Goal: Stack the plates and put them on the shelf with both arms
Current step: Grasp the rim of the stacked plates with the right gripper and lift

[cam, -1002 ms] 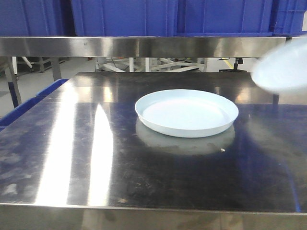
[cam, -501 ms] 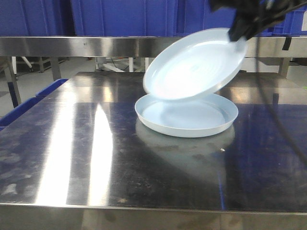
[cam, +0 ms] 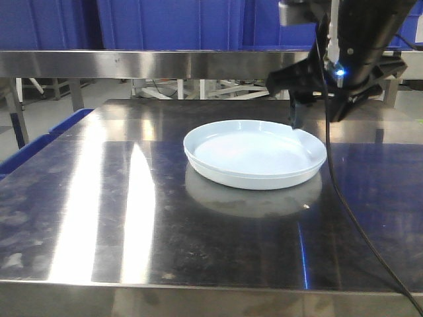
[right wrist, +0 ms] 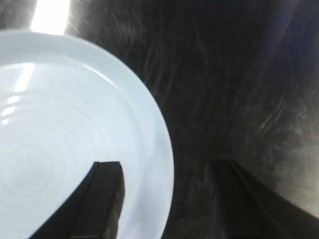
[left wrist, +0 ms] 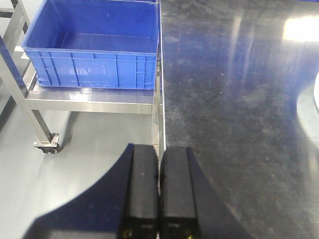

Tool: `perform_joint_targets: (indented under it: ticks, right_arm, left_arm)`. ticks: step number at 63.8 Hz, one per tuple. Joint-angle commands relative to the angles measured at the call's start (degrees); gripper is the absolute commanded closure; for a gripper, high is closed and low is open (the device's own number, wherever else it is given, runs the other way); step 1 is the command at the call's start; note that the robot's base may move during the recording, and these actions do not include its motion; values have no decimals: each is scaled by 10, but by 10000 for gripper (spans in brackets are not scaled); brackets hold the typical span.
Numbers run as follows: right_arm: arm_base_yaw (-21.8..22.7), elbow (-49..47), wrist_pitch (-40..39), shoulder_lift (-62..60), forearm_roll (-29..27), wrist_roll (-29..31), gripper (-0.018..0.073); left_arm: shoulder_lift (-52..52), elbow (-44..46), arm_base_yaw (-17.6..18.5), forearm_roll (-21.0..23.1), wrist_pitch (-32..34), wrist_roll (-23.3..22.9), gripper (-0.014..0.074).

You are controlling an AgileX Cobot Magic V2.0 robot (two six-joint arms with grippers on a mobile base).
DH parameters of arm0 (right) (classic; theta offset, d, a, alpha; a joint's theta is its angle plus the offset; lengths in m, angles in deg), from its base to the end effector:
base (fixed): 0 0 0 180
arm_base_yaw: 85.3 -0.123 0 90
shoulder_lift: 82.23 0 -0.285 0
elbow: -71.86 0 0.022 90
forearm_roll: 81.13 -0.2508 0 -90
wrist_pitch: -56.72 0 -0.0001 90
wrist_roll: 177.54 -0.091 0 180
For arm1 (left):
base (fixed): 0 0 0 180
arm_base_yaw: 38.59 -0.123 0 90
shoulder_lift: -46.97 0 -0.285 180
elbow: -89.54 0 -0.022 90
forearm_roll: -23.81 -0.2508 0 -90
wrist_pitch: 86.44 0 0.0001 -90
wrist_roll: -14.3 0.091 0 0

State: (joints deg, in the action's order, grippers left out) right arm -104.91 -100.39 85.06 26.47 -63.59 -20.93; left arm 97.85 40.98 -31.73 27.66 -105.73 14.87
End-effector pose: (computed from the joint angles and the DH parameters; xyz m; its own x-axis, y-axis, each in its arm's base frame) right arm 0.3614 0.1149 0.2283 -0.7862 -0.1367 -0.6027 -0.1464 0.9887 -0.0333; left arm 0.1496 -0.0200 0.2809 -0.4834 0.0043 -0.8754 0.1131 0.9919 -0.0575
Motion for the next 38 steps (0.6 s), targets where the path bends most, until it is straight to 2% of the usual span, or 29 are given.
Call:
perform_joint_targets:
  ticks: [1, 14, 20, 27, 38]
  right_arm:
    - [1, -21, -9, -11, 5, 3, 70]
    - [1, -21, -8, 5, 4, 3, 71]
    - [1, -21, -8, 8, 4, 3, 106]
    - [1, -21, -9, 8, 4, 3, 214]
    - [1, -21, -8, 8, 4, 3, 436]
  left_arm:
    - [-3, 15, -2, 3, 47, -6, 510]
    - [-3, 15, -2, 3, 47, -6, 510]
    - [-3, 15, -2, 3, 47, -6, 510]
    - [-3, 15, -2, 3, 47, -6, 510]
    - [-3, 15, -2, 3, 47, -6, 510]
